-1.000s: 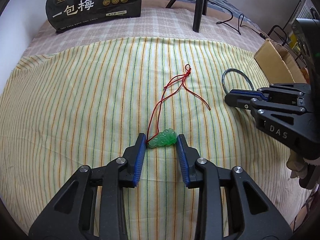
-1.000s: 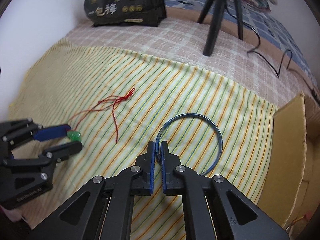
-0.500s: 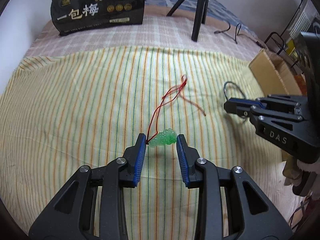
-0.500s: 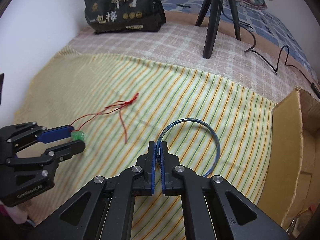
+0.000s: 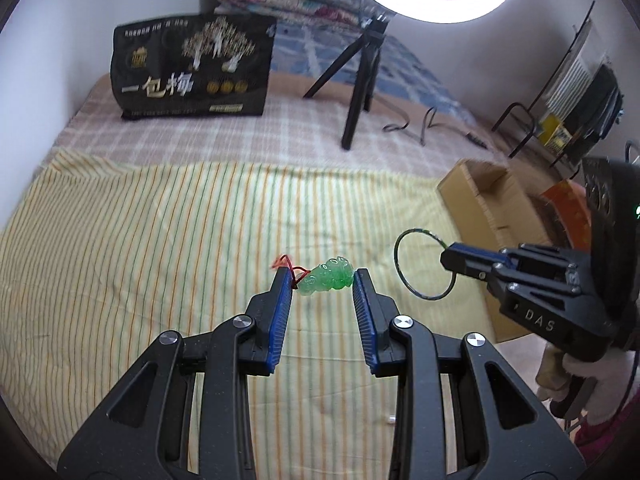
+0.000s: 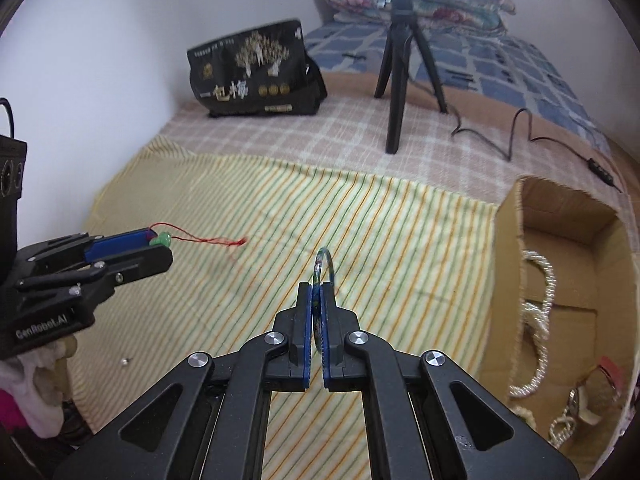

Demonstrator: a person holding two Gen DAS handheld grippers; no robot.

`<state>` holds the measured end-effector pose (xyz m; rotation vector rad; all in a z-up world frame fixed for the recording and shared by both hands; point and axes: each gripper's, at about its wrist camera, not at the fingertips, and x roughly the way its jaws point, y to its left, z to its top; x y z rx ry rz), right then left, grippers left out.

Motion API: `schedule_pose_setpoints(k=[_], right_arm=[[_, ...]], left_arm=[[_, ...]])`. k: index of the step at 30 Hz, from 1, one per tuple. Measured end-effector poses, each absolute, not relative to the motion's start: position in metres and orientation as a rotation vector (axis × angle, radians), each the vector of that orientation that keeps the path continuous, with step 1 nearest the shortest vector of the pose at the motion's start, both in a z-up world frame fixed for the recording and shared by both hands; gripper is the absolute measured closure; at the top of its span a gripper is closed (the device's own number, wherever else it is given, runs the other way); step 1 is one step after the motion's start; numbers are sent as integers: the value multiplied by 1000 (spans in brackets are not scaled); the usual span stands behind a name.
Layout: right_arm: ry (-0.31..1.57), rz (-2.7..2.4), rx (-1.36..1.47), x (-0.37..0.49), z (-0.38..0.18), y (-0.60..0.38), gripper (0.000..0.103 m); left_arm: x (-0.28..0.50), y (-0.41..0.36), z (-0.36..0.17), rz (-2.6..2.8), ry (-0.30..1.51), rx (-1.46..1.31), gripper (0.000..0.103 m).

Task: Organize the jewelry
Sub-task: 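Lift and carry the jade pendant and black bangle in both tools over the box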

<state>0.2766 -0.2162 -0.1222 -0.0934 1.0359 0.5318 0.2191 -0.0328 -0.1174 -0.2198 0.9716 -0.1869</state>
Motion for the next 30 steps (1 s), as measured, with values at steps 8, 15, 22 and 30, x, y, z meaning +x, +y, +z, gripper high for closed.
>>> schedule_pose_setpoints(k=[8, 15, 22, 30], right_arm=[[969, 498, -82, 260, -95, -237, 101], [925, 447, -67, 250, -75, -269, 101], [902, 398, -46, 243, -65, -304, 101], [883, 338, -6, 241, -58, -349, 100]], left_arm=[[211, -49, -87, -254, 916, -235, 72], [209, -69, -69, -310, 888, -236, 72], [209, -100, -62, -362, 879, -223, 72], [210, -151, -52, -446, 865, -188, 72]])
